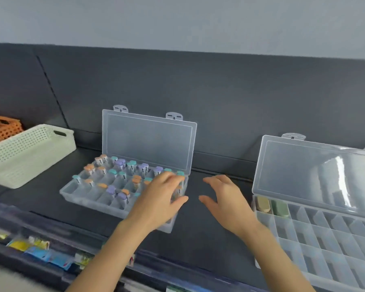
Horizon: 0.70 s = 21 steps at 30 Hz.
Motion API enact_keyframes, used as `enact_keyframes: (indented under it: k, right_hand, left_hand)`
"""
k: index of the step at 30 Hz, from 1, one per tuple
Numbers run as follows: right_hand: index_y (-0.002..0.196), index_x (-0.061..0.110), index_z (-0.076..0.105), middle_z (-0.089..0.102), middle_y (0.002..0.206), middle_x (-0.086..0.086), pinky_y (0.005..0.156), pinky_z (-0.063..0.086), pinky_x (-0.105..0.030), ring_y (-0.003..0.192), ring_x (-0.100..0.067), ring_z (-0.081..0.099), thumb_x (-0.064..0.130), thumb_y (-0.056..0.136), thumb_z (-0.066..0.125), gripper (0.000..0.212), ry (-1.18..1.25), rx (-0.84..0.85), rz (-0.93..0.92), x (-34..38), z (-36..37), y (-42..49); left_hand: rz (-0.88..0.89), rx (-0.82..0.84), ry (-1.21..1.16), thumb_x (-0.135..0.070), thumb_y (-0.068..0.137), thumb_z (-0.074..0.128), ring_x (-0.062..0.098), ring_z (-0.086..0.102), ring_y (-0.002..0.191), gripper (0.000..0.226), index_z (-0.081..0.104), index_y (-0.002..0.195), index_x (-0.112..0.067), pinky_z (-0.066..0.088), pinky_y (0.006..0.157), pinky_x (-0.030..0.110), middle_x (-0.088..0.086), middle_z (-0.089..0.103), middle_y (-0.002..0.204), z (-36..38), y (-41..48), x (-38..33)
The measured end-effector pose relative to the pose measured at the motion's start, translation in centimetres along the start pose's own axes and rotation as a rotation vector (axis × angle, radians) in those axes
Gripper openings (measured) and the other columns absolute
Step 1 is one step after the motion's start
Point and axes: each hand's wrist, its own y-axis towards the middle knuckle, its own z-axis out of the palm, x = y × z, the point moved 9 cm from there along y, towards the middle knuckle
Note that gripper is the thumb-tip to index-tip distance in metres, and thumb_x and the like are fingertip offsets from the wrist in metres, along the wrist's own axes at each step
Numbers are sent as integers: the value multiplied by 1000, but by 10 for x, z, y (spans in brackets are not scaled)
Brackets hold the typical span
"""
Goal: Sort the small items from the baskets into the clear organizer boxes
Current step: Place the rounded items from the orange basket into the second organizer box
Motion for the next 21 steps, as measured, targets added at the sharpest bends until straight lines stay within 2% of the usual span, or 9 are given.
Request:
enact_keyframes:
  k: [4, 8, 13, 17, 21]
  right_hand:
    - [129, 14, 54, 53, 126, -3, 95, 40, -24, 116, -22, 51, 25, 90, 63, 42, -6, 16, -45, 69, 36, 12]
    - [133, 14, 51, 51, 129, -1, 88, 34, -13, 116, -20, 52, 26, 91, 61, 46, -14, 64, -118, 155, 88, 22]
    - [135, 15, 48, 49, 136, -1, 89, 33, -11, 116, -17, 52, 29, 91, 60, 48, 10, 120, -227, 256, 155, 42]
    - [144, 18, 36, 29, 152, -1, 107, 20, -17, 140, -16, 27, 39, 92, 56, 60, 11, 180, -312, 330, 206, 57]
    - [148, 21, 28, 15, 158, -4, 115, 10, -28, 146, -21, 6, 49, 90, 53, 68, 3, 161, -433, 400, 245, 73]
  left_hand:
    - [-41, -39, -2, -46, 91, 53, 6, 38, 128, 53, 41, 140, -28, 34, 99, 20, -12, 39, 139, -41, -46, 63]
    - [-132, -53, -11, -48, 91, 52, 4, 33, 131, 56, 37, 142, -29, 31, 101, 19, -13, 37, 143, -85, -102, 146]
    - [-246, -86, 19, -52, 90, 51, 4, 28, 135, 62, 34, 144, -27, 27, 108, 20, -13, 35, 145, -141, -165, 243]
    - [-330, -125, 89, -60, 86, 50, 7, 22, 140, 71, 32, 146, -24, 19, 112, 22, -9, 32, 150, -184, -213, 307]
    - [-433, -144, 215, -69, 82, 40, 13, 1, 146, 84, 15, 151, -27, 4, 118, 32, -5, 13, 158, -215, -249, 366]
